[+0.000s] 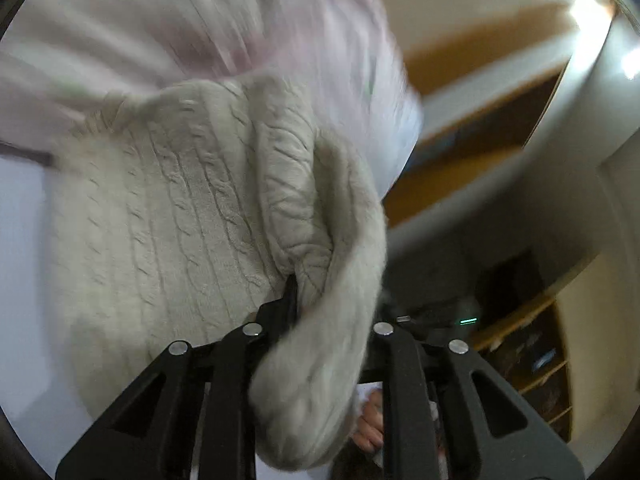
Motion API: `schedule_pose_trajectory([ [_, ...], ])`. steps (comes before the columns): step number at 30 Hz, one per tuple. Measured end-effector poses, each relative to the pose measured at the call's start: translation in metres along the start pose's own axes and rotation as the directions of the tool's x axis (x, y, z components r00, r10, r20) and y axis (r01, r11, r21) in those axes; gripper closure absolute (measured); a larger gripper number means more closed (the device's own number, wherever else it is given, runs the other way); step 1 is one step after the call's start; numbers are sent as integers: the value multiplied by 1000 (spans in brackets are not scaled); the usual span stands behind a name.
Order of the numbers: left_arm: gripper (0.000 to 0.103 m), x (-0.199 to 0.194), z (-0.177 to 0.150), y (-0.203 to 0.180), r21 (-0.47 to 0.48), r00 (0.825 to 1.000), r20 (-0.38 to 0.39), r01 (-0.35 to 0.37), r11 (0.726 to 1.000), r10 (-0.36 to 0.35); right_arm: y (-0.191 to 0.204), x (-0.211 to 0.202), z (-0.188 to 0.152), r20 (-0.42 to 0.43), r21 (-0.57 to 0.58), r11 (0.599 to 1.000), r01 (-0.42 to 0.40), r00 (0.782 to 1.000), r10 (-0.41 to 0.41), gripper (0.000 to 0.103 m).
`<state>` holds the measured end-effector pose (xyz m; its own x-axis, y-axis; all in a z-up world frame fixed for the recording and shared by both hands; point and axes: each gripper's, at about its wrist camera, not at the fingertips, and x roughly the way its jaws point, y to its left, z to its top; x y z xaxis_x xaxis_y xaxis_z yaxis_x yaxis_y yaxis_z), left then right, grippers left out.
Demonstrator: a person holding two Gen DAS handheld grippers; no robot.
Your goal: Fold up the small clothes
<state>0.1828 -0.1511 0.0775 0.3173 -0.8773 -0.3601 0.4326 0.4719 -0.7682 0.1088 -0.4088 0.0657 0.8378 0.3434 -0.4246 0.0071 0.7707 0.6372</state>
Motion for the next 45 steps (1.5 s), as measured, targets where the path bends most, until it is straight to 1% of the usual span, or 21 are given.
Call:
schedule_pose_trajectory([
  [1,81,30,-2,-7,23,998,-46,-30,999,31,-4,2,0,-5,14,1000,12,1000,-12,4],
  [3,81,69,-8,-13,0,989,-141,36,999,-36,-10,5,2,-35,24,999,37,999,-36,4],
  [5,86,58,-13,-24,-8,983,-137,125,992,-125,-12,-1,5,-38,19,1000,12,999,-11,3],
  [7,77,24,-11,-31,71,984,-76,168,983,-163,-10,-1,9,-55,-4,1000,15,998,-15,3],
  [8,69,3,-9,-31,101,991,-24,130,986,-129,-12,1,11,-68,-1,1000,0,998,0,3],
  [10,38,-41,-7,-17,111,997,77,0,994,-9,-16,13,12,-130,18,1000,-24,991,26,2],
  [12,37,-68,-8,3,97,986,103,-142,985,132,-17,38,7,-242,39,999,-23,970,32,2],
  [14,35,-79,-18,28,58,965,67,-257,965,253,-15,66,1,-347,9,1000,25,938,-20,2],
  [16,33,-79,-24,44,12,949,27,-315,949,314,-13,86,-5,-402,-15,997,73,913,-73,2],
  [20,24,-77,-40,60,-11,939,-8,-344,939,344,-17,100,-11,-442,-16,994,106,891,-102,2],
  [23,18,-64,-47,65,-5,938,-54,-344,939,343,-18,97,-17,-454,-29,997,76,887,-81,2],
  [24,18,-68,-50,70,-4,941,-62,-335,942,334,-17,97,-17,-457,-22,998,59,887,-63,7],
  [25,17,-64,-52,73,-4,943,-73,-327,945,325,-18,96,-19,-463,-11,999,30,886,-32,28],
  [26,17,-57,-51,73,-6,945,-78,-319,948,317,-21,97,-24,-485,19,1000,-10,874,18,39],
  [29,23,-41,-51,82,-21,961,-86,-266,964,263,-27,91,-28,-452,57,996,-73,887,91,59],
  [31,49,-37,-52,78,-9,959,-91,-270,963,268,-23,82,-31,-426,67,992,-110,895,128,65],
  [33,57,-54,-49,76,6,964,-83,-251,968,251,-6,75,-33,-420,34,988,-150,895,151,67],
  [38,56,-118,-55,58,122,954,10,-299,947,300,52,73,-64,-458,-82,963,-256,868,192,68],
  [40,49,-137,-62,64,157,921,19,-386,909,388,66,84,-79,-487,-167,963,-212,867,106,60],
  [42,38,-143,-74,79,151,876,-1,-476,866,482,75,87,-89,-461,-251,961,-115,887,-15,46],
  [45,34,-154,-85,80,142,874,36,-484,863,485,80,51,-83,-321,-257,963,-78,947,-9,42],
])
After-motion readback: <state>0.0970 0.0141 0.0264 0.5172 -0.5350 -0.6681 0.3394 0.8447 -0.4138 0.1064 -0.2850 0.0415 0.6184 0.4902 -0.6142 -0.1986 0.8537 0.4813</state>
